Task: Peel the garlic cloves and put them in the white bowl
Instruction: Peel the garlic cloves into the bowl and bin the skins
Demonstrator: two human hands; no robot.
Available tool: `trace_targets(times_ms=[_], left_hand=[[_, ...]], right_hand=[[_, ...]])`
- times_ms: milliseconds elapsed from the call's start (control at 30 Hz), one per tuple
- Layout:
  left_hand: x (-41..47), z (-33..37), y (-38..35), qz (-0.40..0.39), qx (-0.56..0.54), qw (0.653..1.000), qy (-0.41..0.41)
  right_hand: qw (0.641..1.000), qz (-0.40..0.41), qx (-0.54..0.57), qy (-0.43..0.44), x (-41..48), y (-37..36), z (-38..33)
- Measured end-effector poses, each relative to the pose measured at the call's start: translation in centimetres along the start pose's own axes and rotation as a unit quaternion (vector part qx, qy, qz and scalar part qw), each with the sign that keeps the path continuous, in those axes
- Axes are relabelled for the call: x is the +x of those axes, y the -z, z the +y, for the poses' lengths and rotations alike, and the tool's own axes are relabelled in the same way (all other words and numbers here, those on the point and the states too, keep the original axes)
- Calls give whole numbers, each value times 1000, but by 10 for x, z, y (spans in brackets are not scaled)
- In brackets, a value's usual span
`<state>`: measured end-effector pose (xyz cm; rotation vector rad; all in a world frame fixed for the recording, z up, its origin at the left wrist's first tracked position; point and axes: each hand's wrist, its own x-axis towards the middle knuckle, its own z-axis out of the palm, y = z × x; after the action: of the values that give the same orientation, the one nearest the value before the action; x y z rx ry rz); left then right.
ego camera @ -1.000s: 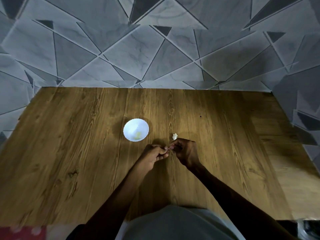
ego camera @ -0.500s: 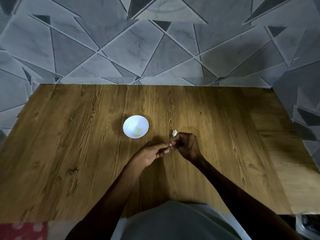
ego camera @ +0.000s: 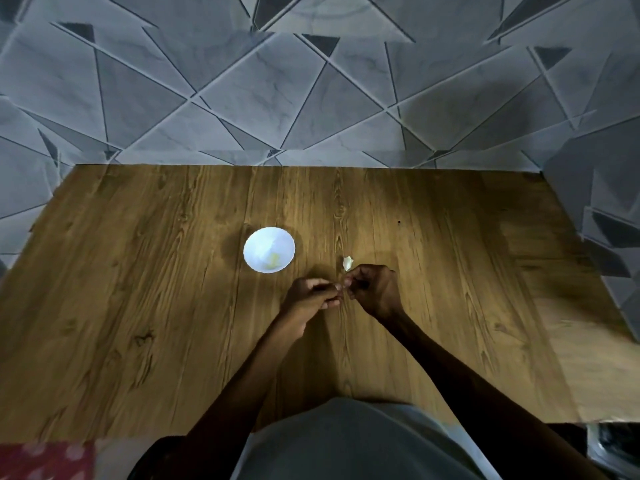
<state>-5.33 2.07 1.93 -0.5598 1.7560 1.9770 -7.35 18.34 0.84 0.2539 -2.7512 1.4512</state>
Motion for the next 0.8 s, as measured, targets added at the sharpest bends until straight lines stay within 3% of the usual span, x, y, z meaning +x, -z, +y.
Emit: trace_targets(times_ms=[100, 200, 367, 567, 667, 800], left_hand=[[0, 0, 2, 1, -40, 999, 11], [-3, 5, 1, -12, -135, 987, 83], [-9, 17, 5, -36, -308, 924, 225], [-3, 9, 12, -58, -393, 867, 301], [-9, 16, 9, -63, -370, 888, 266], [-13, 16, 1, -59, -253, 951, 167]], right_hand=[[999, 3, 47, -15, 0, 0, -2], [999, 15, 38, 15, -4, 1, -9], [992, 28, 11, 122, -6, 5, -15], [991, 54, 12, 124, -12, 1, -12], [992, 57, 34, 109, -13, 0, -10], [986, 31, 165, -2, -13, -1, -8]])
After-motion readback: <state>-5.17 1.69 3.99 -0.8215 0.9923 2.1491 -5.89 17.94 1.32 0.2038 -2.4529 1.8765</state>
